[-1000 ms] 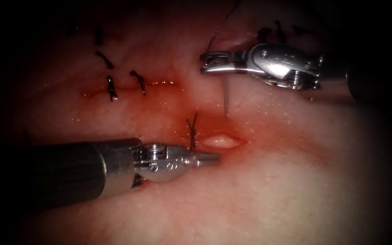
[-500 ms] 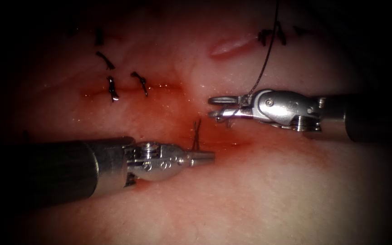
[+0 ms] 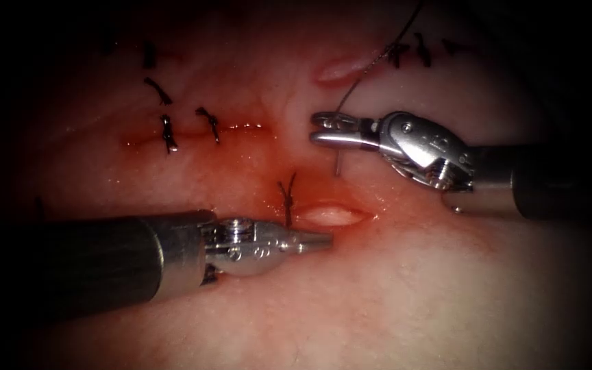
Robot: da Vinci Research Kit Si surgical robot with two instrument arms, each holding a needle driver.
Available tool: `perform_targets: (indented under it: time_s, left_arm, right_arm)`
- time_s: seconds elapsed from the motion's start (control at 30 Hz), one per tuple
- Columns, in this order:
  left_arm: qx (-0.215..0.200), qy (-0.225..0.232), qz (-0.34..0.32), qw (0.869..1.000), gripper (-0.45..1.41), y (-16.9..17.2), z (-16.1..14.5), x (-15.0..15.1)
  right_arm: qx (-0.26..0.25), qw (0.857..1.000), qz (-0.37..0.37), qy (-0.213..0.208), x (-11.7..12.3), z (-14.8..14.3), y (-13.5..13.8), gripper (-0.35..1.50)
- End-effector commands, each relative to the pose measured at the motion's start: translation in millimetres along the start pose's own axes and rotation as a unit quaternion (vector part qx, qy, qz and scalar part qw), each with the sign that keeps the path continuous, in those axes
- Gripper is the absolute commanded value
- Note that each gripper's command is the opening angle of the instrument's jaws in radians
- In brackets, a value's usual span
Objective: Wound Closure
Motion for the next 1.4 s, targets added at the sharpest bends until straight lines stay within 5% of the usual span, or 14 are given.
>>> perform_targets:
  time_s: [0.03,0.47,0.83,1.13,1.4]
  left_arm:
    - [-0.001,0.000,-0.001,1.000,-0.25,-0.1,0.7,0.1]
    - [-0.007,-0.012,0.001,1.000,-0.22,1.1,1.7,-1.7]
    - [-0.010,-0.013,0.000,1.000,-0.25,1.5,1.3,-1.9]
    - [-0.011,-0.014,0.001,1.000,-0.25,1.6,1.4,-1.9]
    - [-0.012,-0.015,0.001,1.000,-0.28,1.6,1.3,-1.9]
  right_arm:
    - [-0.008,1.000,0.012,0.000,-0.7,1.2,0.3,-0.35]
    - [-0.065,0.981,0.180,0.024,-0.7,0.5,2.7,-0.35]
    - [-0.074,0.974,0.210,0.043,-0.3,1.0,3.2,-0.35]
    - [-0.082,0.950,0.298,0.053,-0.2,1.6,3.3,-0.35]
    - [-0.083,0.942,0.319,0.058,0.2,2.2,3.6,-0.35]
